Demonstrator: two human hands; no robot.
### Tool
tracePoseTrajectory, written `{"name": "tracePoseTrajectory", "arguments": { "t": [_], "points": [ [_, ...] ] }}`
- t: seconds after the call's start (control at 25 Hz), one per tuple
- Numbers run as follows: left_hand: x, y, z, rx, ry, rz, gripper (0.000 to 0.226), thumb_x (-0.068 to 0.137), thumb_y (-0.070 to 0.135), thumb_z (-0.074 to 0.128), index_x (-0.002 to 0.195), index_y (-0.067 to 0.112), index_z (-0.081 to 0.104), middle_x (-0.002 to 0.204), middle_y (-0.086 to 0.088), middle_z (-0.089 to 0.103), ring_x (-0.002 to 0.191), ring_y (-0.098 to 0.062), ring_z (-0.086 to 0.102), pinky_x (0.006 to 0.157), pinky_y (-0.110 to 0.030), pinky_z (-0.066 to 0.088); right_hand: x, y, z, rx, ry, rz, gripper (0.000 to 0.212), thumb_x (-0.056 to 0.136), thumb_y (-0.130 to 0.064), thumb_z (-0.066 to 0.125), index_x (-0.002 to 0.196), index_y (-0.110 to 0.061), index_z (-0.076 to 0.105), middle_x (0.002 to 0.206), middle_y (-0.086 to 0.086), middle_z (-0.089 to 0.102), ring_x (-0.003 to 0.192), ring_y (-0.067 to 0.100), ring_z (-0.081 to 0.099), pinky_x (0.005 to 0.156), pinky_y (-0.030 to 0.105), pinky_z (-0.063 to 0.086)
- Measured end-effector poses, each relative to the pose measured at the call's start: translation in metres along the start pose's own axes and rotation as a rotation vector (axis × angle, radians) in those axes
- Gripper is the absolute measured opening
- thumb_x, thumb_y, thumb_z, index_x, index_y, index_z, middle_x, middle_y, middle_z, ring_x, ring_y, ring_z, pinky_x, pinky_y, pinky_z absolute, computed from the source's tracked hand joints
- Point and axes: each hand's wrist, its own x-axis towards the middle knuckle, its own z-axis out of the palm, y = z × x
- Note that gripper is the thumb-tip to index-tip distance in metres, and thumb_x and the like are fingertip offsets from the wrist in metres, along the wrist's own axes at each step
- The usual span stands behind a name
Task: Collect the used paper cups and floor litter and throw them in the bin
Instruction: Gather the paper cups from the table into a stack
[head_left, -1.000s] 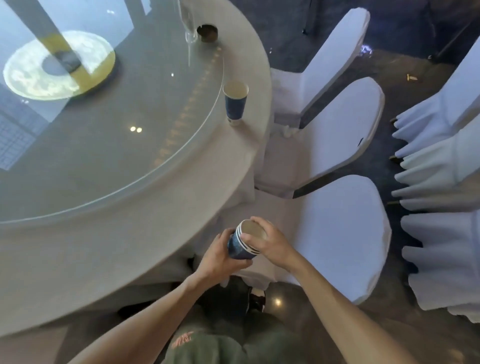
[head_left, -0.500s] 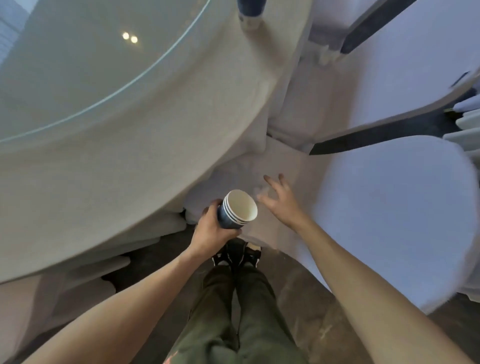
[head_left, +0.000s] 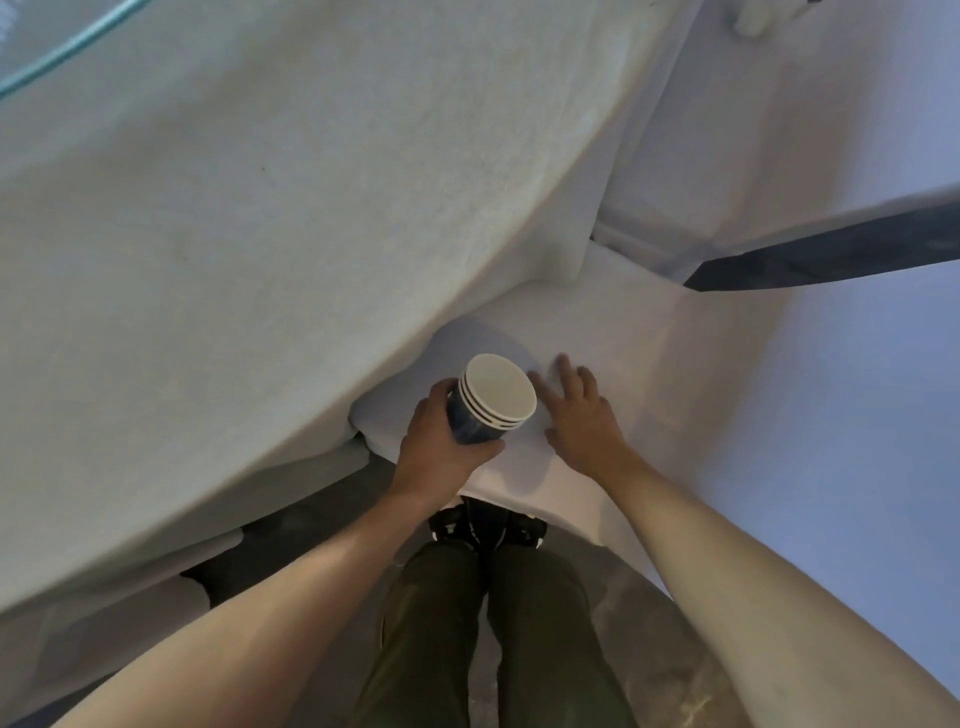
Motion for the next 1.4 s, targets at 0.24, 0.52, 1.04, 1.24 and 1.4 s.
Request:
{"name": "tracePoseTrajectory", "arguments": {
  "t": [0.24,0.52,1.04,1.24,1.4],
  "points": [
    [-0.013,0.022,0.000,0.029,-0.027,0.002,0.089,0.072,0.032,0.092,0.146,0.029,0.042,0.145,0.003,0.053,0.134,-0.020,0.052,0.108,-0.035,0.045,-0.010,0.006,-0.027,0.165,-0.032,0.036,0.040,0.096,0.000,0.045,0.133,-0.010,0.056,0.130,0.018,0.049,0.119,0.038,0.053,0.091,0.042,0.049],
    [-0.090,0.127,-0.052,0.160,-0.088,0.145,0.087,0.065,0.037,0.091,0.139,0.031,0.044,0.129,0.004,0.059,0.119,-0.019,0.060,0.100,-0.043,0.054,-0.107,-0.015,-0.197,0.768,0.294,0.218,0.012,0.093,-0.016,0.061,0.103,-0.013,0.066,0.099,0.013,0.073,0.094,0.036,0.068,0.079,0.043,0.054],
    [-0.216,0.282,-0.053,-0.062,-0.032,0.499,0.079,0.067,0.027,0.093,0.136,0.032,0.053,0.120,0.010,0.068,0.106,-0.006,0.066,0.080,-0.019,0.049,-0.302,-0.009,-0.350,0.728,0.638,-0.073,0.025,0.093,-0.041,0.066,0.103,-0.020,0.074,0.098,-0.004,0.061,0.095,0.017,0.062,0.083,0.031,0.050],
    [-0.255,0.307,-0.006,-0.077,0.075,0.534,0.080,0.061,0.034,0.093,0.132,0.036,0.057,0.116,0.013,0.072,0.105,-0.006,0.069,0.088,-0.031,0.056,-0.362,0.051,-0.351,0.600,0.498,-0.263,0.022,0.097,-0.022,0.058,0.094,-0.007,0.073,0.099,0.009,0.069,0.091,0.022,0.063,0.084,0.042,0.052],
    [-0.288,0.322,0.043,-0.128,0.180,0.538,0.082,0.057,0.042,0.094,0.130,0.037,0.058,0.114,0.009,0.074,0.103,-0.014,0.072,0.088,-0.042,0.060,-0.402,0.098,-0.349,0.619,0.410,-0.356,0.024,0.096,-0.030,0.056,0.090,-0.014,0.073,0.092,0.003,0.070,0.087,0.018,0.065,0.081,0.042,0.056]
  ]
}}
